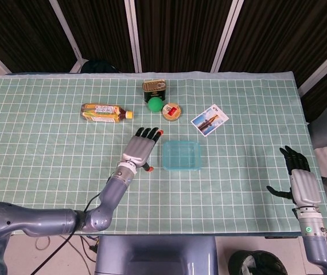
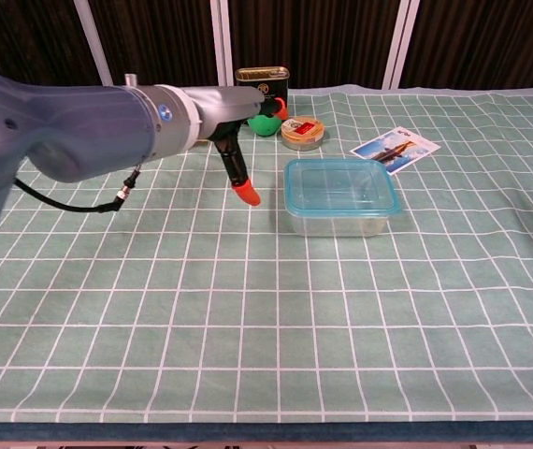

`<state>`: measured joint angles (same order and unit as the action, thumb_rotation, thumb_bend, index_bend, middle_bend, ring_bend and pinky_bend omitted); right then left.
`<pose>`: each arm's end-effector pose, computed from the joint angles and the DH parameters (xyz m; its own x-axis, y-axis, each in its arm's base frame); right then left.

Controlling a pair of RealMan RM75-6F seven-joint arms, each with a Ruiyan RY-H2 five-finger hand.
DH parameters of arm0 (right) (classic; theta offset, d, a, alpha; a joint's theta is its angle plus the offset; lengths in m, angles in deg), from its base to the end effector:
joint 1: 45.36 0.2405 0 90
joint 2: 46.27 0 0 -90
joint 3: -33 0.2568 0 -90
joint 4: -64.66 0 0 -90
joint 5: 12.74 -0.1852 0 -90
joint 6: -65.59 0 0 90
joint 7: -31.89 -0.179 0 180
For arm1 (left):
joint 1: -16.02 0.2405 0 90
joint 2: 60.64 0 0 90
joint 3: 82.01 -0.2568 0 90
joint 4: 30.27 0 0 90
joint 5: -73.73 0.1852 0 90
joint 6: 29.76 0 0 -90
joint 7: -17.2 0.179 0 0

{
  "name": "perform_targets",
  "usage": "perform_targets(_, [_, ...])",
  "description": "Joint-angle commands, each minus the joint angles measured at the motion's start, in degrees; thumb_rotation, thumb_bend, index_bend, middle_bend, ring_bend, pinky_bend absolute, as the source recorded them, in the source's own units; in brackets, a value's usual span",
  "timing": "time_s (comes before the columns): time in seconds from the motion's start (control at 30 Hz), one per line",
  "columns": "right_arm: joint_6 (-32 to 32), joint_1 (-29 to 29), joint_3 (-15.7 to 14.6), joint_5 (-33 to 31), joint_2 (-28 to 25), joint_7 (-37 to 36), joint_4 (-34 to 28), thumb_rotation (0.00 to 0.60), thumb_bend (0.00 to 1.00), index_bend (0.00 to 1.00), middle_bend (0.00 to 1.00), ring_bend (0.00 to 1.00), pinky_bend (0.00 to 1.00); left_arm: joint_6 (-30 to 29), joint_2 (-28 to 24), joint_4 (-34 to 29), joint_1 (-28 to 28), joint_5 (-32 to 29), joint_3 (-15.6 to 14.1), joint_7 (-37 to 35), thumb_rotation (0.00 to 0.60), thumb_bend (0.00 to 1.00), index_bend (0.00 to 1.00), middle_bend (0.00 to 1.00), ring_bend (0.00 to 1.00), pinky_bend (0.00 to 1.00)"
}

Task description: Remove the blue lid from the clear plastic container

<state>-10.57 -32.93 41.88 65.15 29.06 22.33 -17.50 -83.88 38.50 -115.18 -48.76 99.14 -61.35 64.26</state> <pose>-0.3101 -0.2752 0.1368 0.1806 -0.0038 0.9836 -0.9832 0.0273 0.1806 -0.0165 0.4013 -0.0596 0.4741 0.3630 0.8022 0.8665 -0.3537 -0.3521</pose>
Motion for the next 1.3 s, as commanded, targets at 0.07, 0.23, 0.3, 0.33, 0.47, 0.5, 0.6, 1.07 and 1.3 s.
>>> perform_targets(0.07, [0.17,0.02,-0.01,-0.06,-0.07,-0.07,-0.19,0.600,0.13,0.00,0.00,0.00,0.00,1.49,2.79,3.42,-2.89,-3.04,0.89,-0.44,0.600,0.00,0.00,0.00,0.00,0.00])
perform_targets(0.23, [0.53,0.00,0.09,-0.53,-0.15,-0.21,-0.36,0.600,0.13,0.00,0.00,0.00,0.00,2.18,4.60,5.50,-5.20,-5.96,1.38,-0.98,0.600,0.00,0.00,0.00,0.00,0.00])
perform_targets(0.3, [0.68,0.02,0.17,-0.74,-0.19,-0.25,-0.44,0.600,0.13,0.00,0.00,0.00,0.00,2.44,5.09,6.04,-5.90,-6.22,1.15,-1.02,0.600,0.00,0.00,0.00,0.00,0.00])
perform_targets(0.33, [0.76,0.03,0.17,-0.79,-0.21,-0.27,-0.48,0.600,0.13,0.00,0.00,0.00,0.00,2.57,5.30,6.25,-6.21,-6.39,1.08,-1.08,0.600,0.00,0.00,0.00,0.00,0.00])
perform_targets(0.47, [1.00,0.04,0.23,-1.05,-0.26,-0.42,-0.66,0.600,0.13,0.00,0.00,0.00,0.00,3.41,6.98,8.53,-7.88,-7.22,1.01,-1.33,0.600,0.00,0.00,0.00,0.00,0.00])
perform_targets(0.5, [1.09,0.04,0.28,-1.17,-0.30,-0.47,-0.72,0.600,0.13,0.00,0.00,0.00,0.00,3.71,7.71,9.85,-8.50,-7.58,1.05,-1.40,0.600,0.00,0.00,0.00,0.00,0.00])
perform_targets(0.6, [1.21,0.02,0.35,-1.38,-0.37,-0.58,-0.84,0.600,0.13,0.00,0.00,0.00,0.00,4.25,8.86,11.94,-9.41,-8.25,1.25,-1.65,0.600,0.00,0.00,0.00,0.00,0.00])
perform_targets(1.07, [2.05,0.04,0.40,-2.01,-0.74,-1.12,-1.48,0.600,0.13,0.00,0.00,0.00,0.00,8.27,15.17,23.41,-14.34,-10.74,2.92,-2.38,0.600,0.01,0.01,0.03,0.02,0.15])
perform_targets(1.3, [2.29,0.01,0.38,-2.11,-0.99,-1.34,-1.81,0.600,0.13,0.00,0.00,0.00,0.00,6.55,16.93,25.98,-14.17,-5.41,1.71,-4.49,0.600,0.07,0.18,0.24,0.22,0.35])
